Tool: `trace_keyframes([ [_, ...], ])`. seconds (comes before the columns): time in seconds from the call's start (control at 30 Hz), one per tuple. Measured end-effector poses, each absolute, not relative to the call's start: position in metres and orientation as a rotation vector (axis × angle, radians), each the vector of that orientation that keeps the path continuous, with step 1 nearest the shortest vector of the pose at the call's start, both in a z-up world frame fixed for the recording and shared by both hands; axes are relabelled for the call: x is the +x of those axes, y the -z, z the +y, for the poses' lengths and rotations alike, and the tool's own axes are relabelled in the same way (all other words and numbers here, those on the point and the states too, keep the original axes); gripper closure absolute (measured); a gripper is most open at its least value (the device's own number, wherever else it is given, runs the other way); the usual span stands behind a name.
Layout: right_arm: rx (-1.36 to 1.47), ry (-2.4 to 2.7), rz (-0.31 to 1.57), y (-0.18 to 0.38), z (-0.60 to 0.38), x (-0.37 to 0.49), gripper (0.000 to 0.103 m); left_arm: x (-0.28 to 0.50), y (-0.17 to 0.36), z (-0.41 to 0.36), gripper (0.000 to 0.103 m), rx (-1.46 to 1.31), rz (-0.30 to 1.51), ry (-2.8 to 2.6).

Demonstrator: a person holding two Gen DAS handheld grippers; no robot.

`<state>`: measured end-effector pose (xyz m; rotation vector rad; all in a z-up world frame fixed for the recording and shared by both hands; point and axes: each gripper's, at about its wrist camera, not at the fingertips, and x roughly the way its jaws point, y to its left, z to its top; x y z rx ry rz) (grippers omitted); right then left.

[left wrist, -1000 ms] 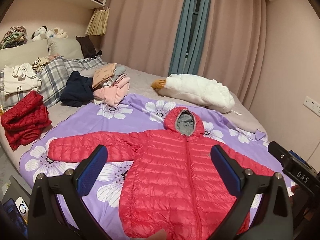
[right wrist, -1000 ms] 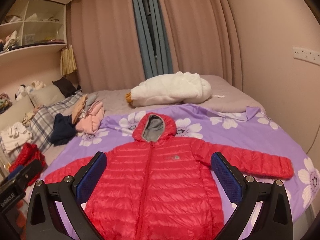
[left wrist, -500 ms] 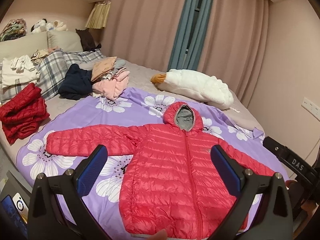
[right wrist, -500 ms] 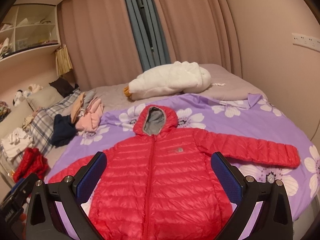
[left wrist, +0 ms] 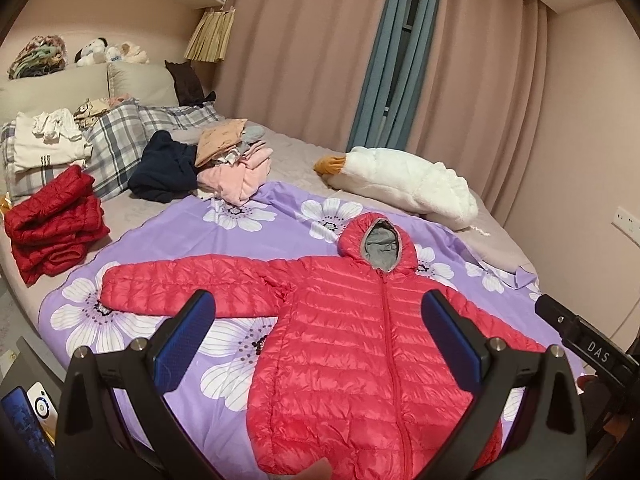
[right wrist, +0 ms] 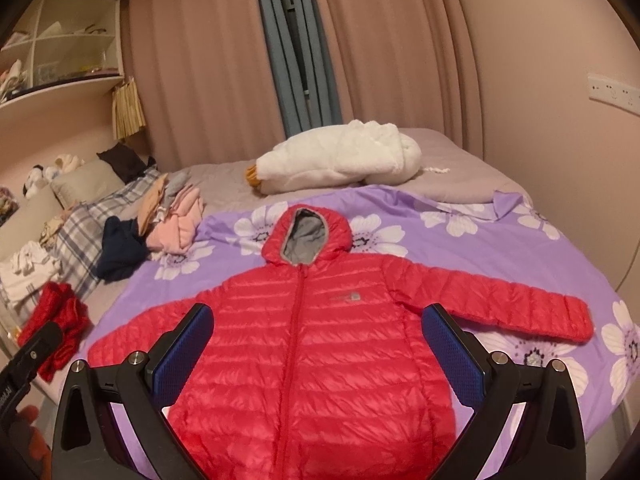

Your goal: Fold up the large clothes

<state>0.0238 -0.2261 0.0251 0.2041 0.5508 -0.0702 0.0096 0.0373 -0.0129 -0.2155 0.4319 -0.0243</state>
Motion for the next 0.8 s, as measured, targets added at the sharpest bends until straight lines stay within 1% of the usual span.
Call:
trace_keyframes([
  [0.53,0.188,0.085,0.552,-0.025,-0.234,0.015,0.0,0.01,0.014,0.023,0.0,-0.157,0.4,-0.017],
  [0.8,0.1,0.09,0.534,-0.021,-0.225,0.016,0.0,0.008,0.012,0.032,0.0,-0.225,0.378,0.01],
])
